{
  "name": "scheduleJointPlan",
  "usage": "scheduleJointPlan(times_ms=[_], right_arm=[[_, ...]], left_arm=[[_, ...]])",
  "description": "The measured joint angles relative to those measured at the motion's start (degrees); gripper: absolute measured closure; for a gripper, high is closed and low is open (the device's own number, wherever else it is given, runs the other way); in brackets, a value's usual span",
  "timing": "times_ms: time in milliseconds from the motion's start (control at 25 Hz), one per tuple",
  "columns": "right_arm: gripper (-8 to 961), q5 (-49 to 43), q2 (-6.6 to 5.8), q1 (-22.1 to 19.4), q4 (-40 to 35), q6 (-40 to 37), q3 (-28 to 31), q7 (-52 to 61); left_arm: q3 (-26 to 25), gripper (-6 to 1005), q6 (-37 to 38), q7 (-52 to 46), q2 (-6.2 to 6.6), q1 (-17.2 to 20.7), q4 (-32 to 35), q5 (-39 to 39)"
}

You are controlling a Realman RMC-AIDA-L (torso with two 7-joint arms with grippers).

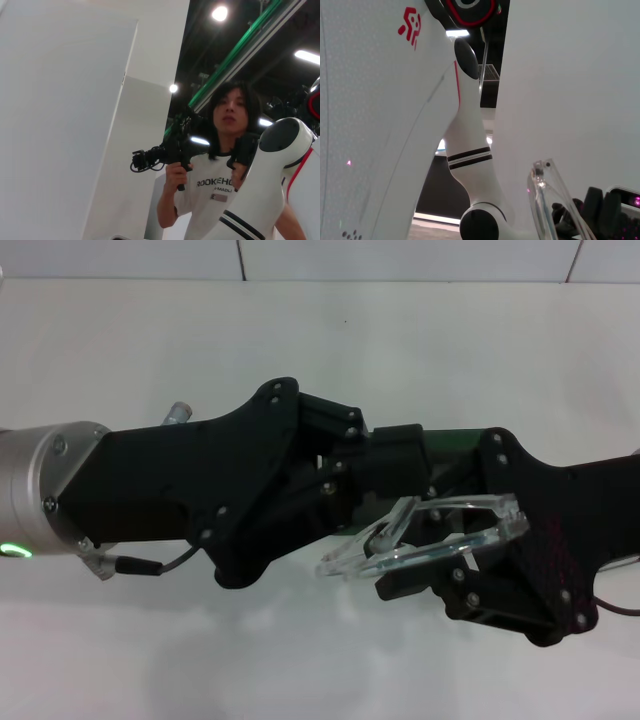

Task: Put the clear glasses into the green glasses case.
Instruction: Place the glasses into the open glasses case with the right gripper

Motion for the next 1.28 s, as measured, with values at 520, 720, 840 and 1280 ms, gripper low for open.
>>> scheduleJointPlan(times_ms=[520, 720, 840, 1280], right_arm=[[833, 0.63, 0.09, -0.01, 0.33, -0.34, -0.42, -0.23], [833, 0.64, 0.09, -0.01, 0.36, -0.34, -0.46, -0.44], [833, 0.60, 0.05, -0.01, 0.42, -0.29, -0.46, -0.50], [834, 0.31, 0.00, -0.01, 0.68, 0.63, -0.43, -0.78]], left_arm=[[-0.34, 941, 0.00, 0.46, 0.08, 0.06, -0.63, -0.29], [-2.75, 941, -0.06, 0.49, 0.16, 0.00, -0.76, -0.45], [-4.58, 941, -0.06, 0.89, 0.17, 0.06, -1.11, -0.45], [-4.16, 940, 0.30, 1.22, 0.06, -0.68, -2.60, -0.73]])
